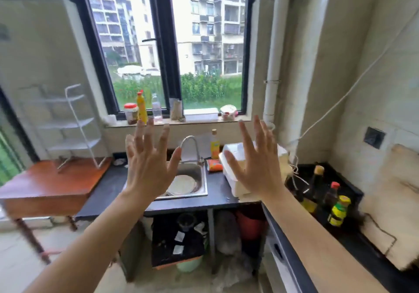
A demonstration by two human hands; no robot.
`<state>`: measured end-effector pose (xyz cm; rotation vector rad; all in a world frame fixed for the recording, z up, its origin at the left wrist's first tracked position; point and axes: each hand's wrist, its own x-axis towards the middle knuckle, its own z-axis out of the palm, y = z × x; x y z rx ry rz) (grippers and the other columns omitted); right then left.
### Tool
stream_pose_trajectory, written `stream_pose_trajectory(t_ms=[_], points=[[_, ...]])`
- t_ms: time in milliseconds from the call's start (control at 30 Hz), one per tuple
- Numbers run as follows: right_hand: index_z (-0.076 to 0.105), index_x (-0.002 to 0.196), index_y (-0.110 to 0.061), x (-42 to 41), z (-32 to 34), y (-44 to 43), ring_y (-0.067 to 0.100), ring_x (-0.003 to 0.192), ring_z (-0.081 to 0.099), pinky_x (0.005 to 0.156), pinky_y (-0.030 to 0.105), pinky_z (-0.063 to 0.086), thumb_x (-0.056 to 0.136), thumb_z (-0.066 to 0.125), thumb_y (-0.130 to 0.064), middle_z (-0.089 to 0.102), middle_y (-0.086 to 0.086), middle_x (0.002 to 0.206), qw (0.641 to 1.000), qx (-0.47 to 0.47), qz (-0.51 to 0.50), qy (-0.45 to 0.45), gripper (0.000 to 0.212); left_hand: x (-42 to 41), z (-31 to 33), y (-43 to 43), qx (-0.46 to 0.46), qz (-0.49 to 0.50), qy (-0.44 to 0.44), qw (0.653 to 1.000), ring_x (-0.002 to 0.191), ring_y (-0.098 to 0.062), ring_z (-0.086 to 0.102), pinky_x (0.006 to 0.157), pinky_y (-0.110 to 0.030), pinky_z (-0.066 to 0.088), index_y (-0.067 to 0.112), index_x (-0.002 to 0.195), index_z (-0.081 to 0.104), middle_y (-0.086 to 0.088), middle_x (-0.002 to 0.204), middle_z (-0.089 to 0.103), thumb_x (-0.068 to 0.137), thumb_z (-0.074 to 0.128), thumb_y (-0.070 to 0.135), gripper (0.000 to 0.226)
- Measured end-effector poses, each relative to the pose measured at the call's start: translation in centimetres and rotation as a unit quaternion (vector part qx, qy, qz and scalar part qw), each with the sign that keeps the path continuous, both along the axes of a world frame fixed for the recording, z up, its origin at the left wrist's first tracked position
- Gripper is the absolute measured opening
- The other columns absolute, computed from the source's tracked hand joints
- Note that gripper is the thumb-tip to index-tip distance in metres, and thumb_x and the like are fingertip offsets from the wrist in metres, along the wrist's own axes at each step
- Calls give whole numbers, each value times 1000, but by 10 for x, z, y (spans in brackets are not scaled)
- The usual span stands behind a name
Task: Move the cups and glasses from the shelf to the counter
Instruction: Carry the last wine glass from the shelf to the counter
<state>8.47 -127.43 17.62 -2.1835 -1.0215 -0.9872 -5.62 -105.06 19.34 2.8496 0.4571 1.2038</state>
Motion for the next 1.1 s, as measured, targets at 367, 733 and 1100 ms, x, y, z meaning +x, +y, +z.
stream_pose_trajectory(t_ms=[367,733,1100], points=[[25,158,-19,-104,8,394,36,152,14,119,57,19,96,47,-59,8,15,167,980,-39,195,3,77,-165,2,318,-36,220,3,975,152,-30,3,118,-57,9,19,155,23,-14,165,10,95,24,60,73],[25,157,-21,-109,-1,597,33,153,11,122,53,16,96,37,-61,8,14,167,964,-88,250,20,74,-175,-16,486,-49,261,6,964,152,-26,0,120,-54,8,19,156,20,-12,166,5,94,24,60,74],[13,159,-19,32,0,810,35,152,15,122,53,18,96,38,-62,7,16,167,971,-84,216,56,80,-46,-11,723,-103,241,93,961,150,-19,-19,120,-47,-2,25,158,-4,-4,164,-21,96,29,61,78]])
